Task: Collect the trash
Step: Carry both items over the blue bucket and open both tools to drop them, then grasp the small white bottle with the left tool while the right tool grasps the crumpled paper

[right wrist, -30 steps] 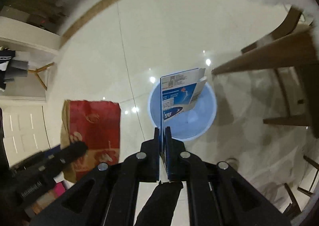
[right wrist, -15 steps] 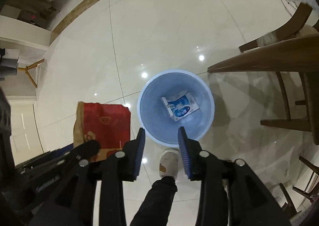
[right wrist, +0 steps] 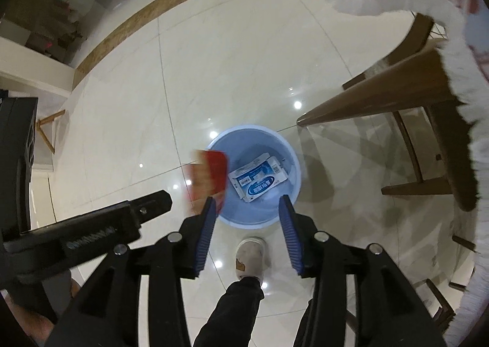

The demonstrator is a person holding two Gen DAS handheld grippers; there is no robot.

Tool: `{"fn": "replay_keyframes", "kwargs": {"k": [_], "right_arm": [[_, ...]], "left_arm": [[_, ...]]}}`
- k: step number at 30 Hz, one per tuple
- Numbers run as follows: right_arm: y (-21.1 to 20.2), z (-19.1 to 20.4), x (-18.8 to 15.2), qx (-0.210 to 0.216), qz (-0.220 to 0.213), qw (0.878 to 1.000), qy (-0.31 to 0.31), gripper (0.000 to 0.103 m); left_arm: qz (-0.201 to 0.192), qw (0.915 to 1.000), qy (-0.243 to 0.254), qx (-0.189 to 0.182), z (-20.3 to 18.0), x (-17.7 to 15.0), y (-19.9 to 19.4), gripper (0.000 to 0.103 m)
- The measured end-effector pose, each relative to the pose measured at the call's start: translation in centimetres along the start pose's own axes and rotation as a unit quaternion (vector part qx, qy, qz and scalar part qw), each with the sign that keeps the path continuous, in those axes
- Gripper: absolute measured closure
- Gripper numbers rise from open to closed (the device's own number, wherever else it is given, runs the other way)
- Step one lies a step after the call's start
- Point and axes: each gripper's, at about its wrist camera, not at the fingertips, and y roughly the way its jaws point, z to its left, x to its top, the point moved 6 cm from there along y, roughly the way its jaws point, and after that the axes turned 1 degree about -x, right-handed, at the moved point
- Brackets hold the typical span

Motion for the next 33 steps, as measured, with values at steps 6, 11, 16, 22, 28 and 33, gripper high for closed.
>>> {"fn": "replay_keyframes", "kwargs": {"k": [6,11,16,22,28,33], "right_arm": [[-2.6,-2.2,-0.1,0.009,-0.019,1.0,0.01,0.06],[-7.6,-4.2,-0.4,0.032,-0.051,0.998,0.025,0.06],[-15.2,-7.0,-1.1,0.064,-0.107,0.992,0.032,0.06],[-26.0,-15.7,-3.4,0.057,-0.205,0.975,0.069,0.053],[-31.8,-28.8,-8.2,0.007,-0.254,0.956,0.147,0.05],[-33.4,-38.5,-11.9,-0.026,-0.266,0.937,0.225,0.05]], "left_arm": [[-0.012,0.9996,0.019,0.02,-1.9,-1.2,-2.0,0.038],[-0.041,0.9983,0.029,0.028,-3.8,-3.4,-5.7,0.038],[-0.109,0.9917,0.062,0.026,-8.6,-6.0,-12.0,0.038],[-0.181,0.9706,0.159,0.001,-21.1,-9.7,-17.4,0.037],[-0.18,0.9447,0.27,-0.047,-36.1,-15.1,-16.8,0.034],[-0.165,0.9344,0.312,-0.05,-44.8,-18.2,-13.2,0.033]]}}
